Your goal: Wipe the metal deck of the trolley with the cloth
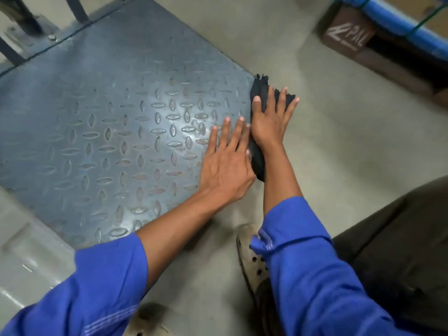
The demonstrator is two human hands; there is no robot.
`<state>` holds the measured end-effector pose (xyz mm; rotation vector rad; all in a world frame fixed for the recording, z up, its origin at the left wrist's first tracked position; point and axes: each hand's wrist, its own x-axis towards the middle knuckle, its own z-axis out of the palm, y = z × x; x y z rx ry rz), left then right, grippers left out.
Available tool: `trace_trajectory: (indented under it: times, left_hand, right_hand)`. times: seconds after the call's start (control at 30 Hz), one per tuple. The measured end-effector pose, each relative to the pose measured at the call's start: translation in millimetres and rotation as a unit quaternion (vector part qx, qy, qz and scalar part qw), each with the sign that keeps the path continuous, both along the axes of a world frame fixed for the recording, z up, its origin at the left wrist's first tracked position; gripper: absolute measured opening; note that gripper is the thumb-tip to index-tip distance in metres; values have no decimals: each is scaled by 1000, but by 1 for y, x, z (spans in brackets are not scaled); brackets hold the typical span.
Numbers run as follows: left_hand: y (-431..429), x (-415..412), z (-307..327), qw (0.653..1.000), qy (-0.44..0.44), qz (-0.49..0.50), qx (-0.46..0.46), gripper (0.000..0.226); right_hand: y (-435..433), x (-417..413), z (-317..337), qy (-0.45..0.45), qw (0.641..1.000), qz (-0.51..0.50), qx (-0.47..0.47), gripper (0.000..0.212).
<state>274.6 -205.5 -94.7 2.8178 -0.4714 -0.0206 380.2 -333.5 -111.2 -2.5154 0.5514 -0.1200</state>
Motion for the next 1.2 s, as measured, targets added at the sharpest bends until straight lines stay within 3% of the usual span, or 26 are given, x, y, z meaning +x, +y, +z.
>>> trace_trajectory:
  times: [0.1, 0.23, 0.33, 0.47, 0.63, 0.9, 1.07, 1.2]
  left_hand:
    - [0, 15, 1, 999, 23, -25, 9, 82]
    - [14, 44, 2, 1000, -11, -6, -7, 66]
    - [20, 69, 5, 1000, -5, 20, -14, 59]
    - [22, 85, 5, 999, -13, 47, -14, 58]
    - [28, 102, 3, 997, -13, 68, -20, 58]
    - [58, 171, 4, 984, -23, 177, -28, 57]
    - [66, 182, 3, 981, -28, 189, -27, 58]
    - [67, 182, 4, 983, -16, 179, -19, 58]
  right_hand:
    - [21, -28, -5, -24, 999, 8, 33, 63]
    - [-2, 3, 2, -25, 1000, -3, -14, 61]
    - [-28, 38, 8, 4, 1000, -10, 0, 63]
    - [-18, 17, -1, -58, 998, -1, -20, 58]
    - [-14, 38, 16, 59, 994, -10, -88, 48]
    - [74, 119, 30, 45, 989, 111, -83, 59]
    - [70, 91, 16, -80, 966, 185, -159, 57]
    - [68, 84, 13, -57, 965, 214, -144, 56]
